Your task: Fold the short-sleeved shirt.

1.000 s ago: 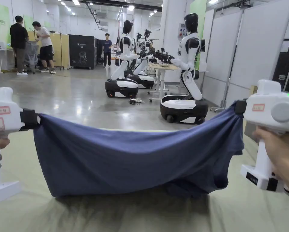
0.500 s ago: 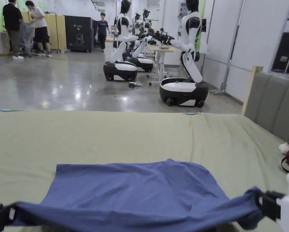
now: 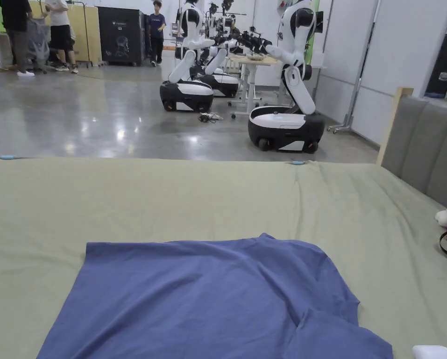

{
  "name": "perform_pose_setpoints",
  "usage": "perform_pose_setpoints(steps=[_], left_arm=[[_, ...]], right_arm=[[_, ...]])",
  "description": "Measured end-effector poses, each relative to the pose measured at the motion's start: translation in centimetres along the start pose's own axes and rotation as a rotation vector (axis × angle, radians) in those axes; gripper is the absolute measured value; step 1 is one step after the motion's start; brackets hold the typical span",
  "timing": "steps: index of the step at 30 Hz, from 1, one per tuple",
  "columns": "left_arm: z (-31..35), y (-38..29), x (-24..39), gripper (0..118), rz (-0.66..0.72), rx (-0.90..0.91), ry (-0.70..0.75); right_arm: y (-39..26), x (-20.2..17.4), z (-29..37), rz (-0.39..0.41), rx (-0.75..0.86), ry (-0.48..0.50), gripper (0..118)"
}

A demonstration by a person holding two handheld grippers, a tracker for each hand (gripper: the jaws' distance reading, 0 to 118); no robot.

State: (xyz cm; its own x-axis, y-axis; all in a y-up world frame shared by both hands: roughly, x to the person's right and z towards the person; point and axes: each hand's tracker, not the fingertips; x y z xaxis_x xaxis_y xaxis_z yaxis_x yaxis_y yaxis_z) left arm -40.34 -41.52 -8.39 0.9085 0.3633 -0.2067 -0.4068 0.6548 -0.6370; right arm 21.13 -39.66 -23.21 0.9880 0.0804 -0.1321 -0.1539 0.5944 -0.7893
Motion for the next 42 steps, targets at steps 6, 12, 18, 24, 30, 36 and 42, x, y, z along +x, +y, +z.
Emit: perform_pose_setpoints(steps=[6,12,18,24,30,36,42], left_arm=[[2.5,0.5,0.7,115,-0.02,0.03,0.01],[6.7,-0.5,1.3,57,-0.04,0.14,-0.027],[8.2,-3.4,3.5,0,-0.038,0.137,-0.02],[7.4,-3.6,2.2,3,-0.116,0.15,0.019],[3.7,-2.1,2.6,117,-0.161,0.178,0.111],[-0.3,-0.7,1.4,117,-0.142,0.1,0.178],[-1.7,0.6,1.1,33,-0.144,0.081,0.196]], right_arm=[[-0.7,1.2,4.1,-0.073,0.117,0.058,84],[-5.2,0.2,12.1,-0.21,0.317,0.225,69],[-7.9,-2.4,14.3,-0.167,0.346,0.232,2],[-8.7,-2.6,13.1,-0.193,0.304,0.273,2],[-7.9,-3.4,12.3,-0.187,0.297,0.283,2],[-7.7,-3.1,11.9,-0.182,0.293,0.289,2],[-7.8,-2.8,11.8,-0.192,0.282,0.278,2]])
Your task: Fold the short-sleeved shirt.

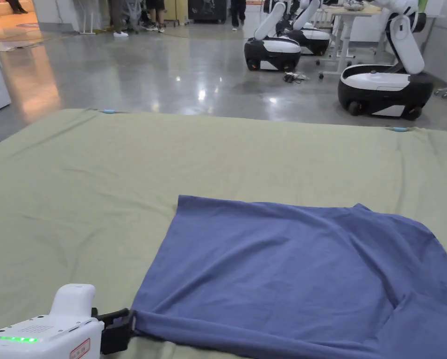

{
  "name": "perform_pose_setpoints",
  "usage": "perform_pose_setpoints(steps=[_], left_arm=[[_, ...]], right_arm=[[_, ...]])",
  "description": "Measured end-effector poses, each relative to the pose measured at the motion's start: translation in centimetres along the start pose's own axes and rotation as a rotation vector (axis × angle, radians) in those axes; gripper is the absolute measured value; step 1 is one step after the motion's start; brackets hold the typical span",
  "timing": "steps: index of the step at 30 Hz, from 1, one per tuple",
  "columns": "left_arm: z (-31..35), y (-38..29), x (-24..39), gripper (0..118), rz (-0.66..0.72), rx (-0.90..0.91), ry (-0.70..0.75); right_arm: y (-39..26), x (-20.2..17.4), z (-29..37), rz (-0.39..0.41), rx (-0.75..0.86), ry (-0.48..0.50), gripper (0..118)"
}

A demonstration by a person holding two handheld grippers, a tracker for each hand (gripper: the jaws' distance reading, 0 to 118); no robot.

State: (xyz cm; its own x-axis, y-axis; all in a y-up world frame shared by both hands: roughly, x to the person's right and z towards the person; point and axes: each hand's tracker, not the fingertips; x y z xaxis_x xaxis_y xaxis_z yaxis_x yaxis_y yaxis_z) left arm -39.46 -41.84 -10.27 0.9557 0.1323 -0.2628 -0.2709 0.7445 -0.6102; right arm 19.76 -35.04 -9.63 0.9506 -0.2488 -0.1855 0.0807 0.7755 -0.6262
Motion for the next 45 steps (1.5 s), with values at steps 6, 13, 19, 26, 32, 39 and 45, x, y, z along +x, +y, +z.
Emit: perform_pose_setpoints(steps=[6,13,19,26,32,39,45], left_arm=[[-0.3,-0.9,1.3,5,-0.053,-0.016,-0.024],[1.8,-0.1,1.3,5,-0.003,0.022,-0.067],[2.7,0.2,2.2,5,-0.006,0.024,-0.084],[3.0,0.4,2.8,5,-0.017,0.025,-0.077],[3.2,1.4,2.6,5,0.012,0.041,-0.109],[4.3,7.6,2.4,5,0.05,0.128,-0.157],[0.2,13.7,2.5,5,-0.006,0.136,-0.135]], right_arm=[[0.3,0.4,0.2,-0.012,-0.017,-0.032,2],[3.9,2.7,-2.3,0.074,-0.066,-0.172,14],[5.4,7.1,-9.6,0.091,-0.183,-0.138,88],[4.8,7.9,-12.5,0.085,-0.271,-0.133,7],[6.4,5.7,-10.5,0.138,-0.201,-0.102,7],[14.4,3.7,-9.7,0.186,0.001,-0.025,7],[20.8,2.3,-15.7,0.233,0.022,-0.046,7]])
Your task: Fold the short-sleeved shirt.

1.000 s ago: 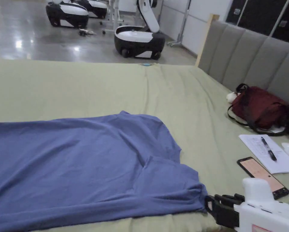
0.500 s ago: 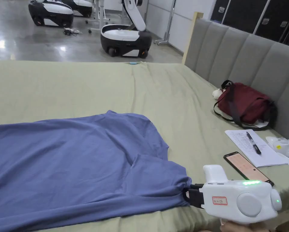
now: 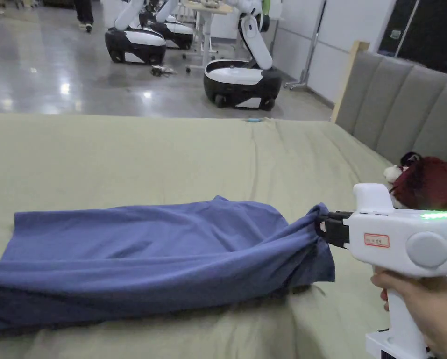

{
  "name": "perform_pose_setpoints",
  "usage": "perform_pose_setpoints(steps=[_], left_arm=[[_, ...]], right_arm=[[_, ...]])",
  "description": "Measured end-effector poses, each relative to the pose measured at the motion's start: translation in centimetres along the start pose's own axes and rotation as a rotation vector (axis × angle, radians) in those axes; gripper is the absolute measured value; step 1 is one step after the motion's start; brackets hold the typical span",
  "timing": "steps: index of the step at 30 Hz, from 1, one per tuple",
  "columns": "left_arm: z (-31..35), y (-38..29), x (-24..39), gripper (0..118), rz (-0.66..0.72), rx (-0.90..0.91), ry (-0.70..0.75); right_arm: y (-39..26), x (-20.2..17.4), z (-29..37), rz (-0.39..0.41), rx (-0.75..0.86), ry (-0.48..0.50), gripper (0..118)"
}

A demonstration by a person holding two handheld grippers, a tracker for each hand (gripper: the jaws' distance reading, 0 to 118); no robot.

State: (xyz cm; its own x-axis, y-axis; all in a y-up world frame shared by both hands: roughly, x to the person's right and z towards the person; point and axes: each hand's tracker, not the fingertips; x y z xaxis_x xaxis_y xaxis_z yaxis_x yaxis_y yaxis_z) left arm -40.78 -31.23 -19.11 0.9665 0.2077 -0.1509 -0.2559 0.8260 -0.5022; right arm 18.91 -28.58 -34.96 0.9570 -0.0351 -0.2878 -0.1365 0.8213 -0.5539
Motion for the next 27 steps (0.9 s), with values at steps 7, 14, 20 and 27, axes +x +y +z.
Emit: perform_pose_setpoints(steps=[7,14,20,27], left_arm=[[-9.7,0.2,-1.5,5,-0.012,-0.166,0.008],[-12.6,-1.8,-2.0,5,-0.01,-0.224,0.025],[-9.4,-0.8,-2.6,105,0.037,-0.123,0.017],[0.8,-3.1,-1.1,112,0.053,0.028,-0.015]], right_arm=[[-0.4,0.5,-10.9,0.008,-0.191,-0.054,7],[-3.4,1.2,-14.8,-0.032,-0.278,-0.082,7],[-2.5,1.2,-9.9,-0.084,-0.102,-0.084,85],[-6.2,-2.7,4.5,-0.049,0.071,-0.104,89]])
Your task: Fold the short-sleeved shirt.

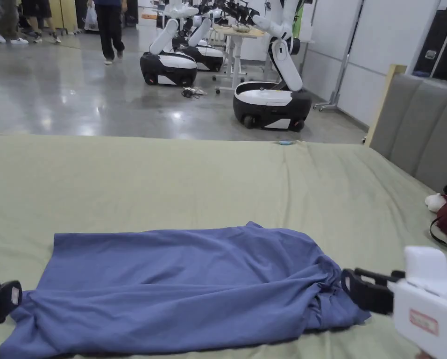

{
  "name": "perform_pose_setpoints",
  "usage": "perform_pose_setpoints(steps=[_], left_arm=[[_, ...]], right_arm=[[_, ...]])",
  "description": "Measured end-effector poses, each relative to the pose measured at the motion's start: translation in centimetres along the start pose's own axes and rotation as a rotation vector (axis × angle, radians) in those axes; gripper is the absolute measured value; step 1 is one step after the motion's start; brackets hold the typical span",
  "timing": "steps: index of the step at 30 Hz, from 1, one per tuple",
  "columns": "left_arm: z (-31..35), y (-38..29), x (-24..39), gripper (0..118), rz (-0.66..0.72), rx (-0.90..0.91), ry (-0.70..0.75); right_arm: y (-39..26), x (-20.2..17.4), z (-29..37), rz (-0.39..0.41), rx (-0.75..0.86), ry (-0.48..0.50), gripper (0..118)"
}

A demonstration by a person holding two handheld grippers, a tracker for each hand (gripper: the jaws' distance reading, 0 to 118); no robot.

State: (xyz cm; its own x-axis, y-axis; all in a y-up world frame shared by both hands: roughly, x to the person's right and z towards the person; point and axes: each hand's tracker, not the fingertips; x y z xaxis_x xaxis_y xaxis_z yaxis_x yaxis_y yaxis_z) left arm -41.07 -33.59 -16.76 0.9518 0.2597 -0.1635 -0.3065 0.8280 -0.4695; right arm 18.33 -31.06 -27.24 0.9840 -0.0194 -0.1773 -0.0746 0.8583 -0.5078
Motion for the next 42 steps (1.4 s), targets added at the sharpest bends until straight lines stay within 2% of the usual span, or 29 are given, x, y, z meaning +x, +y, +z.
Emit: perform_pose_setpoints(steps=[1,2,3,4,5,6,8,11,13,14,15,16,17,20,21,23,25,27,29,31,33,34,35,36,37,38,42], left_arm=[[1.7,-1.2,0.3,102,0.018,0.001,-0.013],[2.9,-2.1,0.5,67,0.024,0.003,-0.024],[3.9,-3.1,0.7,24,0.025,0.001,-0.024],[4.4,-4.2,1.5,0,0.029,-0.019,-0.005],[5.5,-5.1,1.7,0,0.005,0.036,0.023],[6.1,-6.0,1.8,0,0.008,0.0,0.015],[6.6,-7.1,2.2,0,-0.023,-0.031,0.022],[6.9,-7.7,2.4,0,-0.037,-0.026,0.037],[5.4,-7.6,1.5,0,-0.049,-0.038,0.052],[4.6,-7.2,1.3,0,-0.058,-0.035,0.066],[3.5,-6.5,1.2,0,-0.075,-0.055,0.068],[2.6,-6.1,1.2,14,-0.104,-0.086,0.081],[1.4,-5.6,1.2,50,-0.118,-0.086,0.092],[-2.7,-4.5,0.6,94,-0.115,-0.123,0.115],[-3.8,-4.6,0.3,118,-0.069,-0.149,0.13],[-6.8,-4.0,0.0,117,-0.124,-0.192,0.149],[-9.1,-3.9,-0.3,117,-0.124,-0.275,0.197],[-10.9,-4.1,-0.8,114,-0.09,-0.345,0.161],[-11.6,-4.4,-0.8,110,-0.106,-0.396,0.179],[-11.5,-4.3,-0.6,110,-0.122,-0.377,0.189],[-11.2,-4.3,-0.1,105,-0.132,-0.377,0.19],[-11.0,-4.4,-0.1,95,-0.142,-0.375,0.189],[-10.6,-4.5,0.1,73,-0.165,-0.367,0.181],[-10.0,-4.2,0.8,48,-0.203,-0.334,0.203],[-9.5,-4.1,1.1,11,-0.223,-0.305,0.198],[-9.2,-4.1,1.2,3,-0.222,-0.283,0.16],[-8.9,-4.1,2.1,3,-0.259,-0.277,0.181]], right_arm=[[-1.2,-0.6,2.1,-0.015,0.003,0.02,89],[-2.3,-1.1,3.4,-0.036,-0.003,0.039,80],[-3.4,-1.6,4.6,-0.049,-0.026,0.079,46],[-4.5,-2.1,5.7,-0.058,-0.027,0.109,3],[-5.6,-3.2,6.4,-0.048,-0.021,0.055,2],[-6.1,-4.2,6.9,-0.052,0.002,0.033,2],[-7.0,-5.5,7.6,-0.028,-0.039,0.072,2],[-8.1,-5.7,8.3,-0.019,-0.051,0.075,2],[-7.9,-6.5,8.4,-0.003,-0.051,0.082,2],[-8.1,-5.4,8.6,0.003,-0.057,0.091,2],[-7.8,-5.8,8.7,0.01,-0.058,0.086,2],[-7.6,-6.1,8.8,0.017,-0.053,0.082,2],[-7.2,-6.3,8.9,0.024,-0.047,0.087,2],[-7.1,-5.7,9.4,0.019,-0.035,0.093,2],[-6.9,-5.8,9.4,0.013,-0.034,0.096,2],[-7.4,-5.1,9.4,-0.003,-0.04,0.105,2],[-7.3,-5.3,9.3,-0.002,-0.047,0.096,2],[-7.7,-4.8,9.3,0.002,-0.054,0.089,2],[-7.7,-4.7,9.3,-0.001,-0.06,0.087,2],[-7.9,-4.4,8.9,-0.008,-0.068,0.084,2],[-8.0,-4.2,8.5,-0.007,-0.081,0.079,2],[-8.1,-4.1,8.3,-0.006,-0.086,0.075,2],[-8.1,-4.0,8.2,-0.006,-0.092,0.071,2],[-8.1,-3.9,8.1,-0.006,-0.1,0.067,2],[-8.0,-3.7,7.9,-0.006,-0.105,0.064,2],[-8.0,-3.7,7.7,-0.006,-0.107,0.064,2],[-6.2,-2.2,5.1,0.016,-0.114,0.05,2]])
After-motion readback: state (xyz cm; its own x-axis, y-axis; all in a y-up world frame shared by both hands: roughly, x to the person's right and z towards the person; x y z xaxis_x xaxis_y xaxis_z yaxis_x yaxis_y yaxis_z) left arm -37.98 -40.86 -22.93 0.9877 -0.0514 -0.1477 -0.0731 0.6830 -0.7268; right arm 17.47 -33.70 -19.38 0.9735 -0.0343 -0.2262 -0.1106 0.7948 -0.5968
